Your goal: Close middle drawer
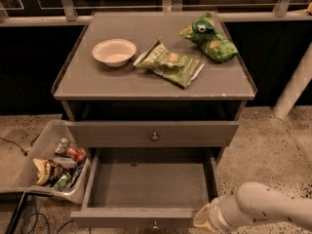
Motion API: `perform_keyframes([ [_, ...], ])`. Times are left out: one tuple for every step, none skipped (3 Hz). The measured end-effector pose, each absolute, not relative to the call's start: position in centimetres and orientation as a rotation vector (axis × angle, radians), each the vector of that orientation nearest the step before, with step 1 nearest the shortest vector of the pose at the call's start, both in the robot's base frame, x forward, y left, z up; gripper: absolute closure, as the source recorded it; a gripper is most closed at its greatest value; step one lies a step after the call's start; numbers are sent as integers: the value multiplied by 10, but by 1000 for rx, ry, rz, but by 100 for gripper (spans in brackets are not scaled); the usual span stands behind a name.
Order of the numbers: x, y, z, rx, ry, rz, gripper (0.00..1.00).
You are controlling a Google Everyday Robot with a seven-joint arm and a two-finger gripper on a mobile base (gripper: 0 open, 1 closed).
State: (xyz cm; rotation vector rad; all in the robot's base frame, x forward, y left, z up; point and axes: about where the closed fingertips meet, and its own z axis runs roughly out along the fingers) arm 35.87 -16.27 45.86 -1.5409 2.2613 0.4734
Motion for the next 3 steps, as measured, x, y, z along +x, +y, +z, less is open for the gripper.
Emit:
perform_keyframes([
  [347, -160, 431, -1544, 2259, 540, 100],
  [342, -159, 413, -1532, 2273, 570, 100],
  [341, -159, 412, -1532, 2274, 573, 81],
])
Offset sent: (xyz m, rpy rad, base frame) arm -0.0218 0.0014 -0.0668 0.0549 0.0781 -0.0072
